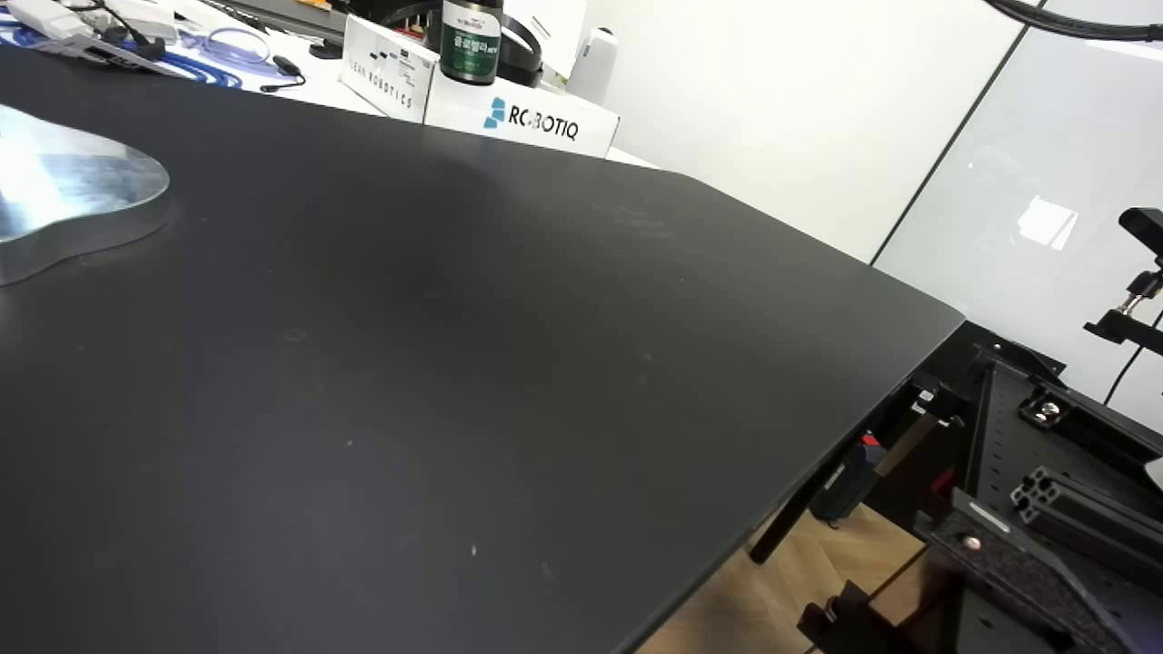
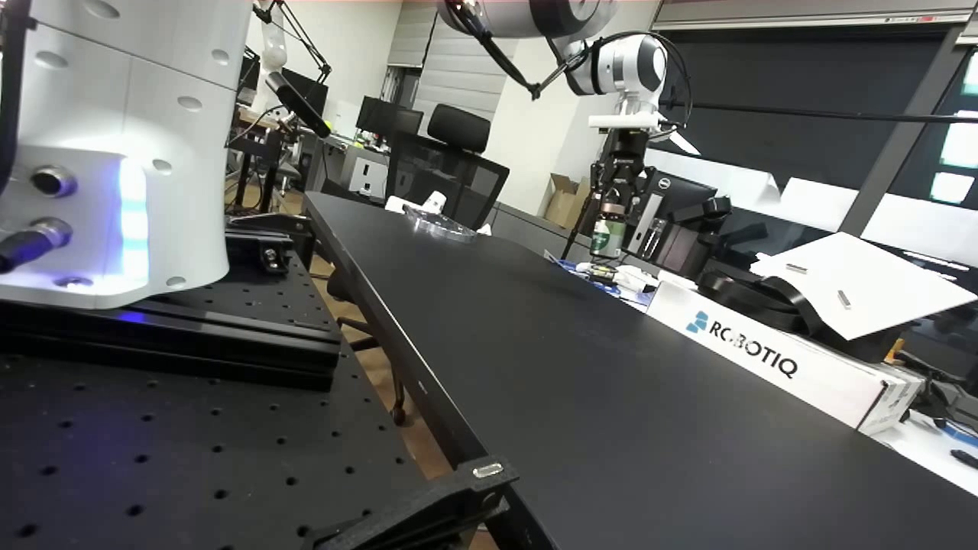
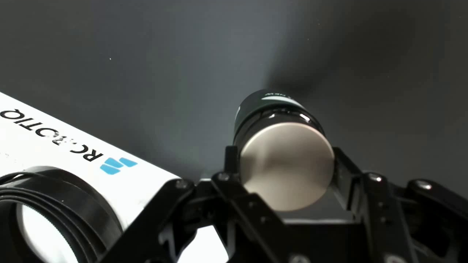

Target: Remove the bottle from the top of the silver object and move it to the right side of the table

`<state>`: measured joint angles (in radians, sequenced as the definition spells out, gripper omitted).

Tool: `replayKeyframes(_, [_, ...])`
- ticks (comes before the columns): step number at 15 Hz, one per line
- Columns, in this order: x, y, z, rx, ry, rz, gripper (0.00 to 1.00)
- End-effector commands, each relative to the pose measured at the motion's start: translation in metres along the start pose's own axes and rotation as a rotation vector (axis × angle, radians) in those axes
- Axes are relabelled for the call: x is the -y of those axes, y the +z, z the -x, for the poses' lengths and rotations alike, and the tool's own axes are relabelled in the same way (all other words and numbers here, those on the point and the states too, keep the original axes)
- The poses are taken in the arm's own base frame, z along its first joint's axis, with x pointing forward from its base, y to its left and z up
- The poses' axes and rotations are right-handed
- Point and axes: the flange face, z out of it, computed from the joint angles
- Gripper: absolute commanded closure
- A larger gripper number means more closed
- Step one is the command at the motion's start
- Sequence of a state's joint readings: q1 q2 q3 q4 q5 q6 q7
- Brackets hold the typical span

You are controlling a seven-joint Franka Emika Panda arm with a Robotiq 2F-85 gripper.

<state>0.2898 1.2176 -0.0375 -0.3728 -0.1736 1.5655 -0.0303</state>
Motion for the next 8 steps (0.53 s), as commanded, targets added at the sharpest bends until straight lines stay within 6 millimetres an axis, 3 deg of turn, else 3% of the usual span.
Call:
replayKeyframes(1, [-0.008, -0.002, 0.003, 0.013, -0.017, -0.010, 0.64])
replayKeyframes(8, [-0.030, 0.014, -0.001, -0.021, -0.027, -0.099, 0.64])
